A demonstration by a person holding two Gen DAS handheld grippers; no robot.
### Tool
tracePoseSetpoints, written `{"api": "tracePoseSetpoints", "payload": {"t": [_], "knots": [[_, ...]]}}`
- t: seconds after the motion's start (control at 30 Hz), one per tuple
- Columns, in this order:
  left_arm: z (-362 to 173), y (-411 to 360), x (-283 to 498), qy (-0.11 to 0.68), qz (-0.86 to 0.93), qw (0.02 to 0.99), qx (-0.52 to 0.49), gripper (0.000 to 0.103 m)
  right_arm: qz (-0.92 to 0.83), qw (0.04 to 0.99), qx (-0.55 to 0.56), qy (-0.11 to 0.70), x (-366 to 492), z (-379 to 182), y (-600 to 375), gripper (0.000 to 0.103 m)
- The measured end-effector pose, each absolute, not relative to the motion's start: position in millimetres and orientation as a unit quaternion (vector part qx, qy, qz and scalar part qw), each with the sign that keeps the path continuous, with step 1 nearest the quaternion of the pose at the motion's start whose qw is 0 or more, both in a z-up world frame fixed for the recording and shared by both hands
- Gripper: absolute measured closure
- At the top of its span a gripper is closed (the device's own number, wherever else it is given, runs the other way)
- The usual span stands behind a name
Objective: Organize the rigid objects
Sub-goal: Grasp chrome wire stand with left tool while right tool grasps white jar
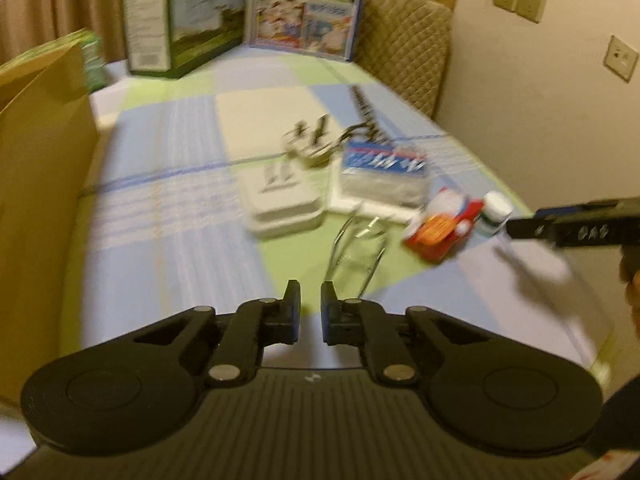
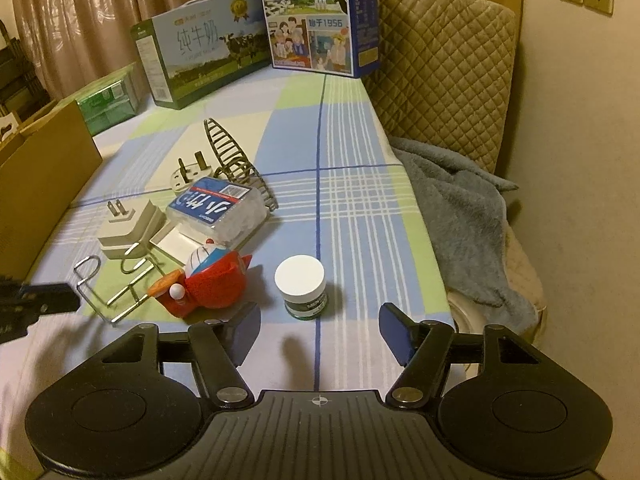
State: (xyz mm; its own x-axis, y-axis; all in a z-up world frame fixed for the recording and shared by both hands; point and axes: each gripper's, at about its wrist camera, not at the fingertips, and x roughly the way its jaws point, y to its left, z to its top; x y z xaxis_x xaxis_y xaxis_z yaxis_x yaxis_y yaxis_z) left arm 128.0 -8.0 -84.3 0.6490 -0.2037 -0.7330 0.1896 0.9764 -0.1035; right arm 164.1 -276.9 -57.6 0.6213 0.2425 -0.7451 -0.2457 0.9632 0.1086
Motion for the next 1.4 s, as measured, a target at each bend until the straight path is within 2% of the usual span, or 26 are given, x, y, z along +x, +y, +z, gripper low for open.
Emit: {"api": "tracePoseSetpoints", "payload": {"t": [0.17, 0.23, 0.3, 0.6, 0.67, 0.8, 0.93, 1.03, 1.27, 1.33, 1.4], "knots": [[-83, 6, 115, 0.398, -0.102, 0.912, 0.006, 0.092, 0.130, 0.901, 0.003, 0.415, 163, -57, -276, 0.039], [-77, 2, 113, 0.382, -0.118, 0.916, 0.014, 0.069, 0.127, 0.901, 0.005, 0.415, 163, -57, -275, 0.039], [-71, -5, 114, 0.366, -0.135, 0.920, 0.025, 0.060, 0.126, 0.900, 0.006, 0.417, 164, -58, -275, 0.039], [-74, -33, 145, 0.351, -0.197, 0.914, 0.054, 0.062, 0.133, 0.898, -0.004, 0.420, 169, -63, -274, 0.039], [-77, -33, 147, 0.358, -0.202, 0.910, 0.051, 0.077, 0.133, 0.897, -0.004, 0.421, 171, -64, -275, 0.039], [-77, -15, 146, 0.382, -0.184, 0.905, -0.019, 0.081, 0.134, 0.896, -0.002, 0.424, 174, -68, -275, 0.039], [-78, 8, 138, 0.411, -0.166, 0.889, -0.117, 0.081, 0.137, 0.895, 0.003, 0.425, 177, -71, -273, 0.039], [-80, 19, 132, 0.415, -0.135, 0.889, -0.142, 0.080, 0.139, 0.894, 0.003, 0.425, 178, -71, -270, 0.039], [-85, 24, 134, 0.416, -0.066, 0.903, -0.082, 0.078, 0.138, 0.900, 0.000, 0.414, 179, -68, -266, 0.039], [-86, 25, 131, 0.414, -0.064, 0.905, -0.074, 0.070, 0.134, 0.901, -0.003, 0.412, 181, -69, -266, 0.039], [-87, 26, 129, 0.409, -0.060, 0.908, -0.070, 0.066, 0.127, 0.904, -0.006, 0.409, 183, -71, -266, 0.039]]}}
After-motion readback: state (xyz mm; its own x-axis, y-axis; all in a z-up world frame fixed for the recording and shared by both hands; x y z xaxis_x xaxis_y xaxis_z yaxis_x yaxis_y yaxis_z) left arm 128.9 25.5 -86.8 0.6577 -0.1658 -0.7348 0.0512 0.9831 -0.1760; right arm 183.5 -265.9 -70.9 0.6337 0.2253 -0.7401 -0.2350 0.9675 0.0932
